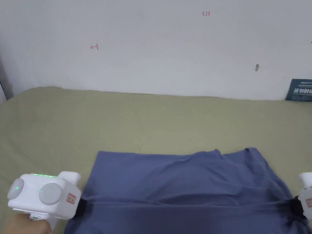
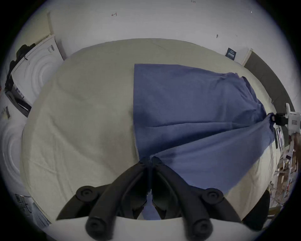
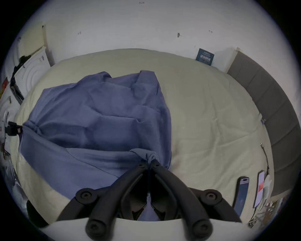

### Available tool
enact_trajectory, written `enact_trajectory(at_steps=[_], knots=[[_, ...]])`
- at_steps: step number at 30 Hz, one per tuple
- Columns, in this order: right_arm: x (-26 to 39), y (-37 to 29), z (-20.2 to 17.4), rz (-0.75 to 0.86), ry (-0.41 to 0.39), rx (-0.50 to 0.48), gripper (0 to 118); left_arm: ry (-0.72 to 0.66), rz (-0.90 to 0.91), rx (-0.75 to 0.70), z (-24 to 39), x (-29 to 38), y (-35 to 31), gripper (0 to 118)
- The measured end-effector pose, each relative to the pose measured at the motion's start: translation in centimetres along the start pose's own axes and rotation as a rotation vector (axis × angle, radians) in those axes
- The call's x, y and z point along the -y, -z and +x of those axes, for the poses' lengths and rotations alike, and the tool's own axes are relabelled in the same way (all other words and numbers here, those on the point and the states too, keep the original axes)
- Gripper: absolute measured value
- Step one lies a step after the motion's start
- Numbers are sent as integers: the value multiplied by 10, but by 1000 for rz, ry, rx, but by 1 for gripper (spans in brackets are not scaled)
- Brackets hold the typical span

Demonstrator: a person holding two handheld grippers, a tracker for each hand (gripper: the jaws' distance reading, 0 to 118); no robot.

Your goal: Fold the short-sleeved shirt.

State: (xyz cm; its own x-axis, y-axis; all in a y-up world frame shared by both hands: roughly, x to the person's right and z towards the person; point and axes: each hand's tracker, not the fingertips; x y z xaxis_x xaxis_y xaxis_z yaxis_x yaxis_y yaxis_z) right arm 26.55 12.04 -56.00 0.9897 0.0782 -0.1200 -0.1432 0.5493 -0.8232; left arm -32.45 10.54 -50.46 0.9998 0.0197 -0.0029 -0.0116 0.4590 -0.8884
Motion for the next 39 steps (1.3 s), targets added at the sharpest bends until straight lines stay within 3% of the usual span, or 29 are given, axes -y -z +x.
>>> enact_trajectory(at_steps=[1, 2, 3, 4, 5, 7, 9, 14, 15, 16, 18, 19, 22, 31, 32, 33, 35, 36, 39], knots=[[0, 4, 2, -10, 11, -13, 8, -1, 18, 6, 0, 2, 1, 20], [2, 7, 3, -26, 27, -25, 31, 0, 35, 17, 1, 4, 2, 66], [3, 7, 4, -39, 35, -15, 60, 1, 23, -10, 2, 5, 2, 88], [4, 2, 5, -40, 48, 19, 87, -9, 5, -33, 2, 7, 0, 89], [8, -5, 7, -20, 68, 22, 100, -29, 21, -3, 1, 12, -10, 88], [19, -34, 8, 101, 86, -41, 95, -56, 80, 57, 0, 19, -35, 88], [32, -60, 6, 148, 68, -43, 96, -44, 144, 37, 4, 30, -64, 88], [79, -106, -14, 129, 42, -48, 95, -45, 236, 35, 10, 81, -107, 87], [92, -111, -17, 106, 50, -65, 89, -71, 245, 32, 12, 96, -111, 83], [104, -115, -20, 75, 57, -82, 75, -110, 261, 46, 12, 111, -113, 74], [126, -110, -21, 32, 35, -97, 4, -139, 235, 106, 13, 136, -110, 3], [137, -108, -24, 35, -8, -67, 0, -145, 253, 91, 17, 148, -109, 0], [158, -107, -34, -16, -50, -45, 0, -141, 249, 56, 26, 172, -105, 0], [149, -106, -26, 2, 23, -71, 0, -149, 206, 94, 21, 132, -83, 0], [147, -107, -23, 8, 30, -74, 0, -157, 212, 90, 19, 123, -82, 12], [146, -108, -20, 8, 35, -76, 0, -165, 223, 76, 17, 114, -79, 33], [142, -108, -16, 15, 41, -68, 0, -155, 211, 77, 12, 99, -71, 102], [142, -108, -14, 15, 42, -65, 0, -140, 170, 68, 11, 92, -61, 109], [142, -107, -9, 13, 56, -66, 0, -116, 76, 76, 8, 81, -41, 103]])
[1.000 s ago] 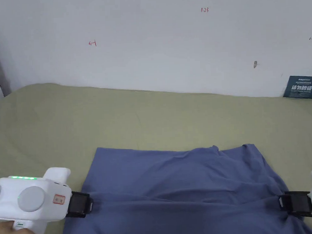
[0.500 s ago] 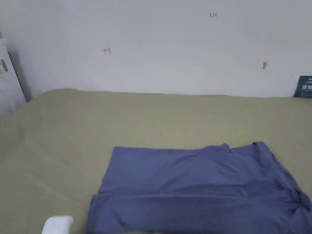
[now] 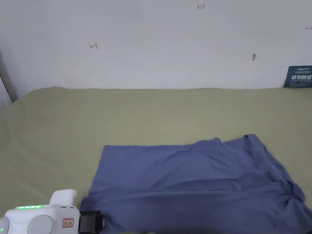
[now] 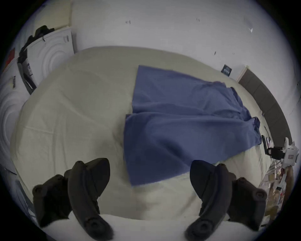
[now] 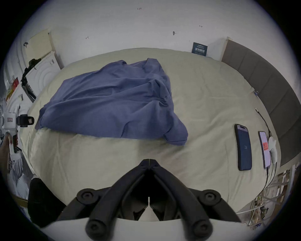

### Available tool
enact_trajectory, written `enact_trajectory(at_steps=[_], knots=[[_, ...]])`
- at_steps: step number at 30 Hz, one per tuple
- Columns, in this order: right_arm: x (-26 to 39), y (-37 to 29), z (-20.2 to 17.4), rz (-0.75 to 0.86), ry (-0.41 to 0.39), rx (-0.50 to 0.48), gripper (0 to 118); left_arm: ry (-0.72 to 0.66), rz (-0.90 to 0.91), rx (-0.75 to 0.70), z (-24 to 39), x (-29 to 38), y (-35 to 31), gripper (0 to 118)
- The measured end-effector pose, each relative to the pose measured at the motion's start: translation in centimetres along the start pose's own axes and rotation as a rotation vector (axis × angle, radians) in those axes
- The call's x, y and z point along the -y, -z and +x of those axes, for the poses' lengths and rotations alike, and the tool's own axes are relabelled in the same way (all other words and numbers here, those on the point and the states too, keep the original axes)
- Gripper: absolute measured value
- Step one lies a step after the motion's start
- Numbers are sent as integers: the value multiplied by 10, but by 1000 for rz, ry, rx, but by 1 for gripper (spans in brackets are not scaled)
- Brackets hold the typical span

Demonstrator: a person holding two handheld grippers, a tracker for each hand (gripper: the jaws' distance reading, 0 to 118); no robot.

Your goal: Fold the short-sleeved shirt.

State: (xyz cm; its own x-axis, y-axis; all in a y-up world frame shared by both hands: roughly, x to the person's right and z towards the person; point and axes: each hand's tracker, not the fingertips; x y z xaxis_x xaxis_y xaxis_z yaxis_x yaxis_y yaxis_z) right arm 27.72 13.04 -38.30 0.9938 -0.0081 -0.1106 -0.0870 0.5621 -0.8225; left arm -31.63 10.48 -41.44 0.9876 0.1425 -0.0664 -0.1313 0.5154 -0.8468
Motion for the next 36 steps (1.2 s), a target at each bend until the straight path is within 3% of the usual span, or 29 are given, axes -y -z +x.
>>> enact_trajectory(at_steps=[3, 4, 7, 8, 9, 10, 11, 12, 13, 15, 18, 19, 21, 22, 24, 26, 27, 36], knots=[[2, 4, 4, -6, 17, -2, 0, 3, -35, 13, -2, -2, 20, 100], [3, 6, 5, -4, 24, 2, 0, -10, -46, 15, -1, -1, 22, 91], [-1, 15, 12, 5, 46, 7, 0, -86, -65, -18, -2, 2, 24, 14], [-3, 19, 14, 30, 44, 31, 3, -123, -26, 29, -5, 6, 19, 10], [-6, 23, 15, 84, 49, 67, 15, -151, -9, 68, -5, 6, 18, 8], [-11, 30, 17, 107, 44, 81, 45, -140, -20, 54, -4, 5, 18, 8], [-17, 38, 20, 85, 42, 78, 96, -119, -22, 39, -3, 4, 18, 8], [-23, 46, 24, 71, 49, 76, 116, -94, -22, 38, 2, 7, 11, 8], [-29, 53, 27, 55, 70, 54, 116, -89, -17, 35, 4, 7, 9, 8], [-41, 68, 33, 58, 112, -9, 110, -89, -18, 38, 4, 4, 9, 8], [-55, 97, 38, 36, 129, 29, 108, -85, -27, 43, 5, 5, 9, 8], [-56, 101, 39, 14, 143, 47, 98, -81, -30, 42, 6, 5, 10, 8], [-61, 106, 43, -91, 188, -4, 29, -75, -34, 45, 4, 6, 11, 8], [-62, 104, 44, -108, 201, -41, 10, -76, -35, 48, 4, 6, 11, 8], [-65, 92, 37, -59, 158, -56, 6, -85, -34, 56, 3, 3, 8, 7], [-71, 82, 23, -62, 53, 16, 6, -78, -33, 57, 3, 0, 3, 6], [-70, 76, 19, -57, 35, -8, 5, -71, -19, 56, 6, -1, -2, 6], [-59, 5, 26, -25, 25, -70, 5, -50, 50, 125, -4, 0, -65, 6]])
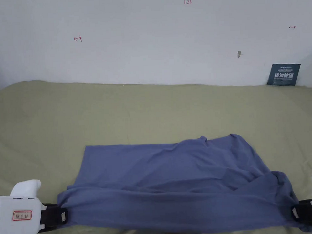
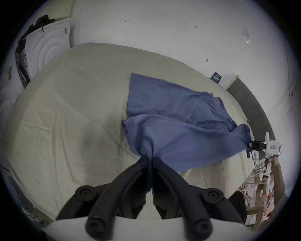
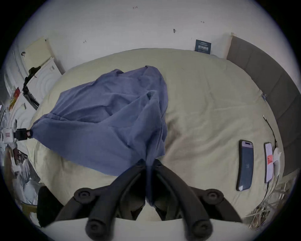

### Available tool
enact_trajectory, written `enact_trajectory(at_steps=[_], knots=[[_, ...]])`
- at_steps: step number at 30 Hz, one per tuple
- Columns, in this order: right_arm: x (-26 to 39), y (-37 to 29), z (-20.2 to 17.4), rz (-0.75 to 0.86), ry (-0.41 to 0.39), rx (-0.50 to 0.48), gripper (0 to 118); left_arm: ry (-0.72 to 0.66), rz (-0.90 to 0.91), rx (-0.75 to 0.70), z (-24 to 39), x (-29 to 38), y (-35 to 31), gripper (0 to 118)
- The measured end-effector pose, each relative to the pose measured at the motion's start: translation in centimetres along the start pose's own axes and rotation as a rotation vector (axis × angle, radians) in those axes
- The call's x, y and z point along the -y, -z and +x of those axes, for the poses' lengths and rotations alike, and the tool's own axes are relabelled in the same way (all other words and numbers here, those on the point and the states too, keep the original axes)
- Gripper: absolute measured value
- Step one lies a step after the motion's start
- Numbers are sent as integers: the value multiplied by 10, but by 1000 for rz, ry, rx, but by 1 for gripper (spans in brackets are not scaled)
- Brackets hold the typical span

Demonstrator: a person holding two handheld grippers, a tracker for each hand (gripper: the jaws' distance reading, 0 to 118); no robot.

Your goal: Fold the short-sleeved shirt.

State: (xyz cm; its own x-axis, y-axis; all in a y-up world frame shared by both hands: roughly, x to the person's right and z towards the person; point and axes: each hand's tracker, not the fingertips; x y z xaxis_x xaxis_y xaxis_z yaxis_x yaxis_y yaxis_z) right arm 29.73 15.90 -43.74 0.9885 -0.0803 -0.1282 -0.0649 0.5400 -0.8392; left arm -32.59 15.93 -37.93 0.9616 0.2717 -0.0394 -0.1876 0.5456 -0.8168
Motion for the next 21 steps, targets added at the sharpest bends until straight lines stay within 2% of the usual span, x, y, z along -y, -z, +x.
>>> enact_trajectory(at_steps=[3, 7, 12, 16, 21], knots=[[18, -23, 3, -7, 4, -7, 5, 10, -20, 1, -1, 11, -19, 6], [57, -47, 5, -44, 39, -66, 6, 9, -23, 16, 0, 47, -40, 6], [109, -62, 6, -101, 61, -64, 6, -19, -97, 21, -5, 108, -47, 6], [137, -49, 15, -131, 116, -49, 6, -43, -176, 23, -13, 139, -31, 6], [143, -20, 24, -158, 72, 0, 6, -68, -176, 18, -25, 141, -13, 6]])
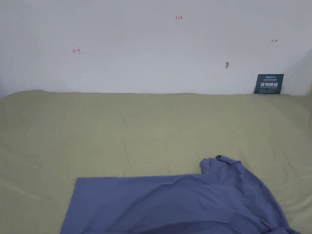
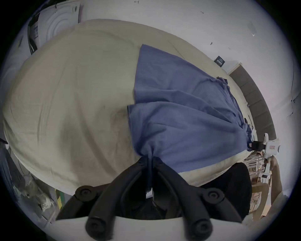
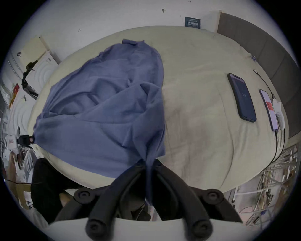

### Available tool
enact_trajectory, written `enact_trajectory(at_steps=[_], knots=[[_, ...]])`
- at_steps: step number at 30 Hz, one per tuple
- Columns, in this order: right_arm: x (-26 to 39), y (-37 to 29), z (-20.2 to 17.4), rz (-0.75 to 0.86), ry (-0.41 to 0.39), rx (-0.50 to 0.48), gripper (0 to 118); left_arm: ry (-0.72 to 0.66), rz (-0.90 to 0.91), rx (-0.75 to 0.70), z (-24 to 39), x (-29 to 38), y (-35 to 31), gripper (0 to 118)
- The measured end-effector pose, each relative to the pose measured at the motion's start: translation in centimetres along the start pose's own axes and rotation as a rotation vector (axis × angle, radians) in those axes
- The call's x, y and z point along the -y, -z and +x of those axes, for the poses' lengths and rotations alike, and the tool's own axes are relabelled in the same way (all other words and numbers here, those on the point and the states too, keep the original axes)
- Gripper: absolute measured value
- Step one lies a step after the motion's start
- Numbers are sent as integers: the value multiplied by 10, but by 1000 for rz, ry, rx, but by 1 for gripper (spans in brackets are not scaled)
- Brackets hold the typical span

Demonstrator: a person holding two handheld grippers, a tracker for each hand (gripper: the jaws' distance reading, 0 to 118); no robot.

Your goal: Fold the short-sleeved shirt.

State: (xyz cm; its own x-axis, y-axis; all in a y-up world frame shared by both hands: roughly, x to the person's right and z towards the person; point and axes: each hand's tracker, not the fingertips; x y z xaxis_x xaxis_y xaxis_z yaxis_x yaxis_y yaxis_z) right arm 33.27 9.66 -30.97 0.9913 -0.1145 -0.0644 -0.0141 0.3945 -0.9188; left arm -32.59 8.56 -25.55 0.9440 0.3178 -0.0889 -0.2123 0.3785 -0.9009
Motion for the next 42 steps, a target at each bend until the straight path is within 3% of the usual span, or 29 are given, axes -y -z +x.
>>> enact_trajectory(at_steps=[1, 3, 6, 7, 8, 9, 13, 14, 15, 16, 17, 20, 27, 30, 31, 32, 33, 36, 37, 38, 42], knots=[[-2, 2, -1, -15, -21, 4, 8, 14, -3, 0, 1, -2, 0, 10], [-7, -2, -1, -28, -33, 6, 27, 20, 13, -7, 1, -4, -6, 67], [-16, -32, -7, 25, -118, 52, 45, -12, 59, -53, 3, -11, -31, 93], [-21, -43, -10, 53, -127, 78, 63, 3, 105, -39, 6, -17, -44, 103], [-25, -51, -13, 80, -125, 87, 84, 8, 137, -33, 8, -22, -52, 103], [-33, -61, -17, 123, -112, 69, 89, 9, 163, -67, 13, -29, -60, 103], [-58, -75, -35, 181, -68, -7, 84, 86, 214, -74, 32, -55, -68, 99], [-64, -76, -45, 189, -63, -13, 64, 95, 207, -66, 35, -64, -64, 87], [-70, -74, -50, 200, -73, -34, 35, 96, 208, -67, 41, -72, -61, 69], [-75, -69, -56, 209, -95, -50, 0, 101, 206, -60, 45, -81, -55, 39], [-80, -67, -61, 226, -94, -45, 0, 103, 205, -48, 47, -88, -49, 3], [-96, -50, -79, 205, -136, -27, 0, 95, 172, -9, 54, -114, -26, 0], [-150, -4, -87, 162, -122, -55, 0, 117, 169, -42, 61, -214, 17, 0], [-170, 8, -85, 155, -109, -85, 0, 129, 48, -5, 48, -264, 47, 0], [-177, 12, -84, 148, -106, -91, 0, 134, 37, -58, 48, -277, 56, 0], [-182, 16, -83, 143, -105, -89, 0, 122, 44, -110, 47, -285, 62, 6], [-187, 20, -82, 134, -113, -76, 0, 118, 27, -134, 44, -296, 70, 21], [-196, 27, -77, 124, -134, -57, 0, 20, 3, -91, 37, -307, 88, 50], [-199, 28, -73, 122, -139, -58, 0, -21, -32, -87, 33, -309, 99, 87], [-201, 28, -73, 121, -144, -55, 0, -33, -74, -94, 33, -309, 107, 116], [-218, 34, -63, 102, -138, -20, 0, 45, -118, -115, 33, -299, 126, 108]])
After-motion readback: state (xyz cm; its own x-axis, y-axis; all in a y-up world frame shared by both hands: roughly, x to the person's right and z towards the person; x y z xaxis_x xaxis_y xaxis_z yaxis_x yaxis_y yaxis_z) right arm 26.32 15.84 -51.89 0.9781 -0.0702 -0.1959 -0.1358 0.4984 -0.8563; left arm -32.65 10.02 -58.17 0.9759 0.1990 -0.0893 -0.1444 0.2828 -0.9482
